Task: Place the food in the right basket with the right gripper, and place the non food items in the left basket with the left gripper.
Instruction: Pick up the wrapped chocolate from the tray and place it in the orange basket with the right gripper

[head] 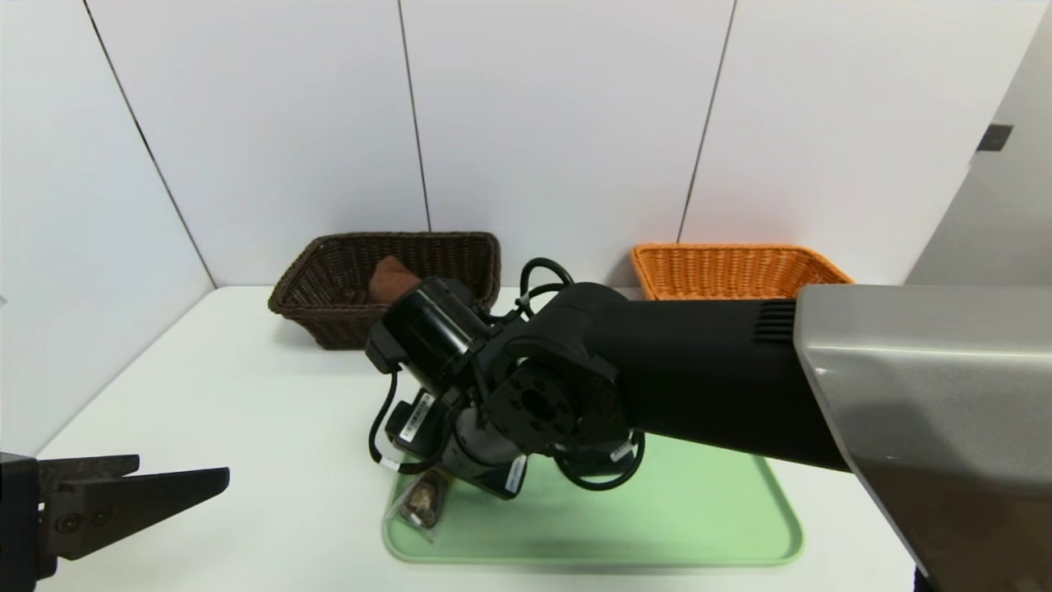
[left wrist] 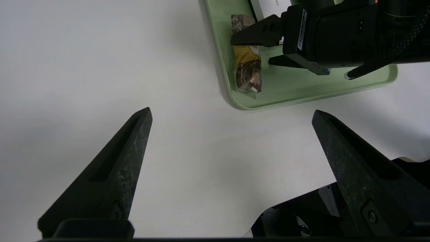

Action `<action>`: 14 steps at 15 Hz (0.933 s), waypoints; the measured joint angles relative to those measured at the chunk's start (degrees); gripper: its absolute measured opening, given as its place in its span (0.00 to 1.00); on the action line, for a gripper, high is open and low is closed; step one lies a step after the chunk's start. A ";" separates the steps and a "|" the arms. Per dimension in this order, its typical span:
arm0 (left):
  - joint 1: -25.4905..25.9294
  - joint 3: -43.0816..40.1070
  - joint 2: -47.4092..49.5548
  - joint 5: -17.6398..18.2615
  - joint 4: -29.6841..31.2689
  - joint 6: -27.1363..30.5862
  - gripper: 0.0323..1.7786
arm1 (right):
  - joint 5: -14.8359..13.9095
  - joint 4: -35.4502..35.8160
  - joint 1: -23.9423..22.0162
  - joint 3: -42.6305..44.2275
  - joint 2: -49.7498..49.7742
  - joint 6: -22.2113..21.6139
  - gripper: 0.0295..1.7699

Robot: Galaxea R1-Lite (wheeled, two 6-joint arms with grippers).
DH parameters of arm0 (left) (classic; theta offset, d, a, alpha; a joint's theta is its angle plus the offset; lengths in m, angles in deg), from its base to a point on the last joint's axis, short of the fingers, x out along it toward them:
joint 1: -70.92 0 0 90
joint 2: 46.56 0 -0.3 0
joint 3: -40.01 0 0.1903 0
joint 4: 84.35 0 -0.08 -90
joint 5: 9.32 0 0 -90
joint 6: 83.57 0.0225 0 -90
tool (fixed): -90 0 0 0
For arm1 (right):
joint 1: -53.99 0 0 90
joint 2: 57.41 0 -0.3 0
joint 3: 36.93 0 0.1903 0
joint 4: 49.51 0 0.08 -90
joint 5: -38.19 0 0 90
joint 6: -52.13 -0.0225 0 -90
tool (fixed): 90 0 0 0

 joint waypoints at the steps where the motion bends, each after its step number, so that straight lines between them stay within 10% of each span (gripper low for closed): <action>1: 0.00 0.02 0.01 0.00 0.02 0.01 0.95 | 0.00 0.04 0.02 0.17 -0.26 0.05 0.96; 5: 0.00 0.05 0.01 0.00 0.02 0.00 0.95 | 0.00 1.88 0.17 0.33 -0.76 0.18 0.94; 12: 0.00 0.17 0.01 -0.06 0.09 -0.02 0.95 | -0.02 1.85 0.20 0.33 -1.50 0.66 0.38; 13: 0.00 0.24 0.01 -0.12 0.11 -0.02 0.95 | 0.02 1.93 0.22 0.33 -1.63 0.66 0.02; 14: 0.00 0.24 0.04 -0.17 0.11 -0.02 0.95 | 0.05 1.99 0.22 0.37 -1.68 0.68 0.02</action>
